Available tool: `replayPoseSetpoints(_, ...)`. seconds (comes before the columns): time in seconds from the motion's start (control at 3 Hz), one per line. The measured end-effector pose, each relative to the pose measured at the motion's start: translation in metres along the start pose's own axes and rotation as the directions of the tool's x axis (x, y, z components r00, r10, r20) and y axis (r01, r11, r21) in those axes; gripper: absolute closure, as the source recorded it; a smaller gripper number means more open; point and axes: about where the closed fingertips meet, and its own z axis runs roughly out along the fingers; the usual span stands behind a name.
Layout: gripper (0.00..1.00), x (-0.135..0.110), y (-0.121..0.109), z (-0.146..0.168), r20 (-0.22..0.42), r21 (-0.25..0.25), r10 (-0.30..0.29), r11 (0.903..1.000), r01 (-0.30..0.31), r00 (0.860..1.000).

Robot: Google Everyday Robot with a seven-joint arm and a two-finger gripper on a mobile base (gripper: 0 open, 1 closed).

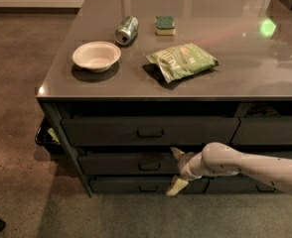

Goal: Open middle drawer

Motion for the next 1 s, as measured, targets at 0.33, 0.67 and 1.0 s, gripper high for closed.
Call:
replayPoseSetpoints(0.33,0.0,0.0043,-0.0105,0.0091,-0.004,-0.014,-0.001,0.9999,0.001,1.0)
replayPoseSetpoints(0.67,0.0,0.0106,-0.0113,0.0165,-0.006,-0.047,0.0,0.9989,-0.001,1.0)
replayPoseSetpoints(1.0,0.0,0.0127,-0.0072,0.0163,-0.022,-0.103,-0.009,0.9947,0.007,1.0)
